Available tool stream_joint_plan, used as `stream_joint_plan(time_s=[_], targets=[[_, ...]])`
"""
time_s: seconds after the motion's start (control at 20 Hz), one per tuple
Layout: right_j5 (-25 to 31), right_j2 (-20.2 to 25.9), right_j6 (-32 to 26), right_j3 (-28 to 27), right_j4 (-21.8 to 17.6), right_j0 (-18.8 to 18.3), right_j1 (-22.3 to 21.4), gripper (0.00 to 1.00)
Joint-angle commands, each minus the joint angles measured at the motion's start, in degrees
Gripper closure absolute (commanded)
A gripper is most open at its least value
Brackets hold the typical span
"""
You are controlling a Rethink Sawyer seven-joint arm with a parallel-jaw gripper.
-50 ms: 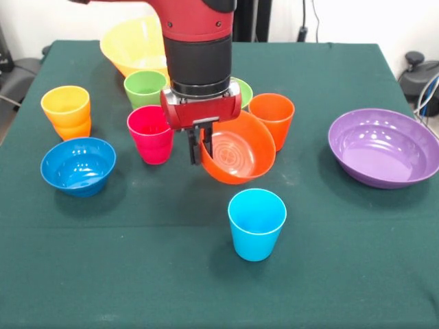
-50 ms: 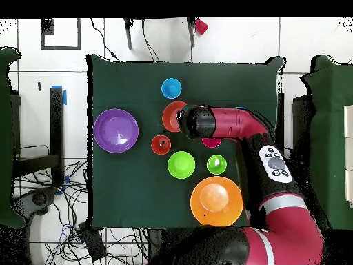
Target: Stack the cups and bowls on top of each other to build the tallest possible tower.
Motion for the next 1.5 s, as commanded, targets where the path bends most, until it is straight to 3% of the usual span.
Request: stream_joint_plan(time_s=[0.05, 0.5, 1.1, 1.5], targets=[[6.3, 6.1, -6.4, 1.5, -0.9, -1.3, 0.7, 1.0], [9.7, 8.4, -6.5, 3.0, 0.3, -3.2, -1.3, 1.0], [18.4, 10.7, -1.8, 1.3, 7.0, -3.0, -4.1, 1.0], [15.6, 15.4, -1.5, 1.0, 12.0, -5.9, 0.6, 1.0]])
